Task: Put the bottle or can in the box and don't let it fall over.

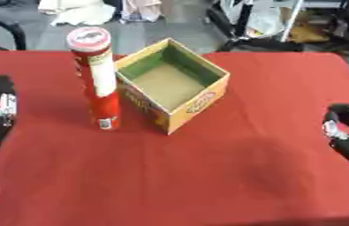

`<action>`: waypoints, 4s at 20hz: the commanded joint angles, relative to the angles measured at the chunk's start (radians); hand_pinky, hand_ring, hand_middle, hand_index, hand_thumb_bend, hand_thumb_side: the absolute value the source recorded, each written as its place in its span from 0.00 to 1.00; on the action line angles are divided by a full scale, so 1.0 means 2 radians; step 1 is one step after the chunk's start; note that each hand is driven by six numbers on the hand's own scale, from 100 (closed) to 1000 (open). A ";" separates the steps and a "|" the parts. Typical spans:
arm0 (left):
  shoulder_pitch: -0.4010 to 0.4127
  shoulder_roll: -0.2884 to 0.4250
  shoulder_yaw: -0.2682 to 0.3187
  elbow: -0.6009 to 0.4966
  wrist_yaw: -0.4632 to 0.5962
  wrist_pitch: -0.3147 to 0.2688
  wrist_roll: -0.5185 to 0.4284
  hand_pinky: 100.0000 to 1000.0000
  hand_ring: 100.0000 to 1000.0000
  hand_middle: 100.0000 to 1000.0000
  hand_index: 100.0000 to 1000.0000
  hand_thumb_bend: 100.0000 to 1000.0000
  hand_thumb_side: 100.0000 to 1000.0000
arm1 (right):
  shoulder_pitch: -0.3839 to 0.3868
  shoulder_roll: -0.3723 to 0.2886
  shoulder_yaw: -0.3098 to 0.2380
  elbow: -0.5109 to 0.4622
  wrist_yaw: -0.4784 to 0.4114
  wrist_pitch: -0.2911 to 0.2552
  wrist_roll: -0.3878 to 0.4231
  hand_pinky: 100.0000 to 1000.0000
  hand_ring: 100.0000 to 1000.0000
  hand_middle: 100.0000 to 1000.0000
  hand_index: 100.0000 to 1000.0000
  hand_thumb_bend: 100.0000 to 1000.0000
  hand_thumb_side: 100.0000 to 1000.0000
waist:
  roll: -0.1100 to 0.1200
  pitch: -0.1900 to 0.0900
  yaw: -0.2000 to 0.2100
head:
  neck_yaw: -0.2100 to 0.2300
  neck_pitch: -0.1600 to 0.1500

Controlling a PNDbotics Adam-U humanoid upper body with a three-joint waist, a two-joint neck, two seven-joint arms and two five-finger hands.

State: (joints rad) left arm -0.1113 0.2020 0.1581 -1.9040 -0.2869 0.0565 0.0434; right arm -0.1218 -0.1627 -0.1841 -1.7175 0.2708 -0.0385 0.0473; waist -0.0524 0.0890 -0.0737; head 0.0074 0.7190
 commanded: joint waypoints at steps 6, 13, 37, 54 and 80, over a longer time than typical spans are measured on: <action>-0.001 0.008 -0.001 0.000 -0.061 -0.004 -0.051 0.92 0.84 0.72 0.80 0.16 0.68 | -0.002 -0.008 -0.003 -0.006 -0.003 0.001 0.004 0.88 0.76 0.71 0.65 0.00 0.26 | -0.001 -0.006 0.000 | -0.004 -0.008; -0.016 0.013 -0.006 0.020 -0.119 0.009 -0.078 0.98 0.93 0.83 0.93 0.67 0.70 | -0.002 -0.009 -0.002 -0.005 -0.003 0.002 0.006 0.88 0.76 0.71 0.65 0.00 0.26 | -0.001 -0.006 -0.001 | -0.005 -0.008; -0.188 0.015 -0.068 0.238 -0.132 0.027 0.006 1.00 0.94 0.84 0.95 0.76 0.69 | 0.002 -0.008 0.004 -0.003 -0.007 0.003 0.012 0.88 0.77 0.71 0.65 0.00 0.29 | -0.002 -0.011 -0.010 | 0.007 -0.002; -0.228 0.009 -0.080 0.318 -0.140 0.013 -0.033 1.00 0.95 0.85 0.94 0.65 0.67 | 0.003 -0.008 0.005 -0.001 -0.009 0.005 0.009 0.88 0.77 0.71 0.65 0.00 0.32 | -0.002 -0.013 -0.015 | 0.010 0.002; -0.277 0.013 -0.080 0.329 -0.038 0.003 -0.028 0.98 0.91 0.79 0.40 0.00 0.06 | 0.006 -0.008 0.007 0.002 -0.012 0.006 0.010 0.88 0.77 0.71 0.65 0.00 0.36 | -0.002 -0.015 -0.025 | 0.016 0.006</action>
State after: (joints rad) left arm -0.6367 0.2043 -0.0079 -1.2159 -0.3802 0.0635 -0.0200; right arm -0.1045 -0.1627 -0.1710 -1.7058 0.2506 -0.0267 0.0654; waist -0.0577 0.0765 -0.1216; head 0.0363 0.7287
